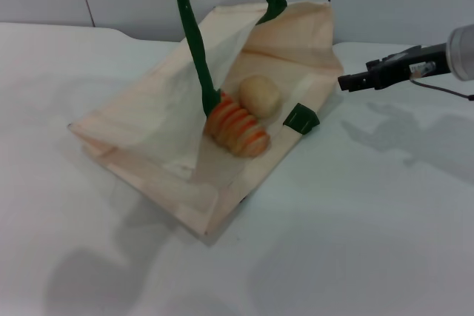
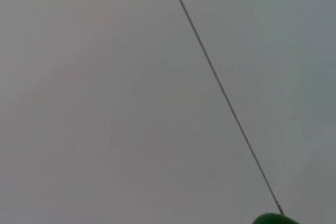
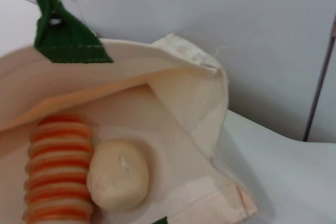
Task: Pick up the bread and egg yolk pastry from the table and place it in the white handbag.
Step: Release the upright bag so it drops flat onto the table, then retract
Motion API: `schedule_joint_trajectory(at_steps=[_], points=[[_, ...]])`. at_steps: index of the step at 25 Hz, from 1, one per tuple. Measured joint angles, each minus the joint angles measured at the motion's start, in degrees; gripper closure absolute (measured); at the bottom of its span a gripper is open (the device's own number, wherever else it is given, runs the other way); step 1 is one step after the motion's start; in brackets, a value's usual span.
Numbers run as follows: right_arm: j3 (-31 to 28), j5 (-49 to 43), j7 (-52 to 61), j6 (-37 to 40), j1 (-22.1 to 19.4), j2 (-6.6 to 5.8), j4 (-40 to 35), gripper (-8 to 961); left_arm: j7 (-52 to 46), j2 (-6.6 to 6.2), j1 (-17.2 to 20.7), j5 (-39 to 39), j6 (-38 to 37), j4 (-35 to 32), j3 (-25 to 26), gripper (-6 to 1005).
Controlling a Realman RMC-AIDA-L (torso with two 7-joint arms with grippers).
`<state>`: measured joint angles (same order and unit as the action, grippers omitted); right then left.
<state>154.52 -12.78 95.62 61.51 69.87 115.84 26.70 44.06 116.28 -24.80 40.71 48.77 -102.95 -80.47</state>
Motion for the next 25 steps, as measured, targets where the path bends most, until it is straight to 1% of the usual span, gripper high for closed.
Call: schedule_joint_trajectory(at_steps=[8, 11, 15, 19, 25], points=[[-0.01, -0.14, 0.23, 1.54, -0.26, -0.04, 2.01, 220, 0.50, 0.00, 0.96, 0.41, -0.09, 0.21, -0.10, 405], [-0.02, -0.35, 0.36, 1.60, -0.33, -0.05, 2.09, 220, 0.57, 0.00, 1.33, 1.08, -0.15, 0.62, -0.12, 341], [-0.02, -0.37, 0.45, 1.67, -0.39, -0.07, 2.12, 220, 1.27, 0.00, 0.96, 4.35, -0.57, 2.55, -0.47, 256], [-0.02, -0.43, 0.45, 2.08, -0.44, -0.09, 2.13, 221, 6.56, -0.01, 0.28, 10.43, -0.50, 5.61, -1.38, 171], [0.06, -0.58, 0.45, 2.19, -0.63, -0.09, 2.13, 221, 13.61, -0.03, 0.40, 19.01, -0.13, 7.97, -1.66, 174]])
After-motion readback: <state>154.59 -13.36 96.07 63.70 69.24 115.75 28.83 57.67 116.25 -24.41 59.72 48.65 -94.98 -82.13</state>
